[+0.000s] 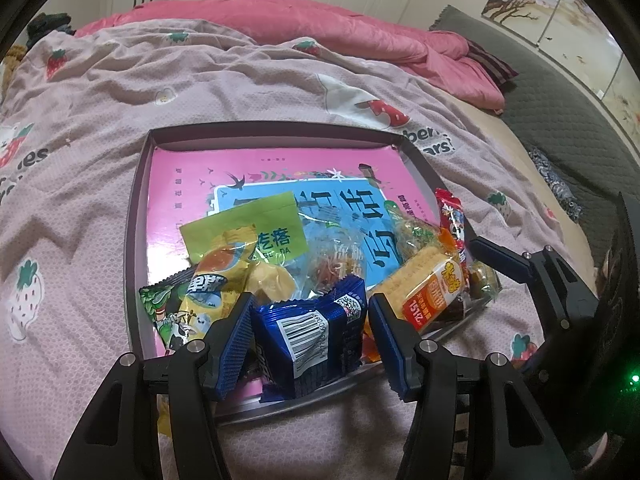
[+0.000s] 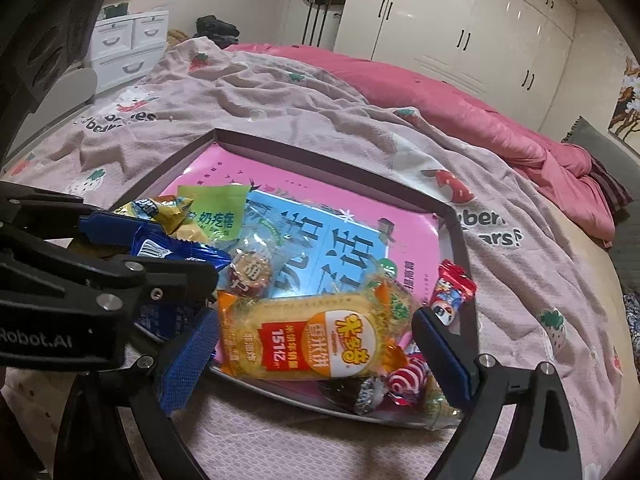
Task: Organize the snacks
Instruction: 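Lower the blue wrapper and yellow cake bar into the tray with both tools, then open both tools to release the snacks and lift them out of the tray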
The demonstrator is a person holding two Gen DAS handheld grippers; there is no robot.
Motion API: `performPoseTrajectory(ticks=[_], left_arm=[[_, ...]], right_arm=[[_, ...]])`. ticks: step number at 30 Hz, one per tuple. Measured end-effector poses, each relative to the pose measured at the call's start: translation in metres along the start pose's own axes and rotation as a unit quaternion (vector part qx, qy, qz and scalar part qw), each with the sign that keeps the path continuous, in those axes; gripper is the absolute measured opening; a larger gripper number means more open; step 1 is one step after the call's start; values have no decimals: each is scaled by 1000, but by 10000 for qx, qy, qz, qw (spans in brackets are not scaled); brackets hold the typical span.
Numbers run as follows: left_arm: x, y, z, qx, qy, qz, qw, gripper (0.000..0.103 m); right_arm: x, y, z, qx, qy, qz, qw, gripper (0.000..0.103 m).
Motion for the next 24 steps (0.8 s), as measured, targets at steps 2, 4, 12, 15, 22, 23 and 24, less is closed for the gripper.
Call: performPoseTrajectory(ticks=[2,4,12,15,22,23,24], left_arm=[[1,2,-1,25,-6,10,10000,60],[3,4,-2,47,-34,-4,10000,62],[7,13,-5,129,-59,18,9999,65],[9,16,-6,162,-76,27,9998,68],[17,25,-8,251,-145,19,9996,72],[18,27,-8,267,-153,11,9995,72],[19,28,-8,281,-163,7,9995,72]], right_arm=[[4,2,0,21,-30,40,10000,97],[7,2,0,25,-68,69,10000,97],[23,11,-1,99,-288,212,9993,97],[29,14,-1,108,-377,236,9990,97],[39,23,0,147,-557,248,9980,97],[40,25,0,155,-589,207,9979,97],[41,27,1,158,-621,155,9978,98]])
Point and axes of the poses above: each gripper's, at about its wrist camera, not at the fingertips, and y roughly against the way its jaws point, x to its right, z to its underside, the point moved 8 cm from there along -y, roughly the way its jaws point, and after that the axes turned 14 degrees about z, right-handed, at the moved point
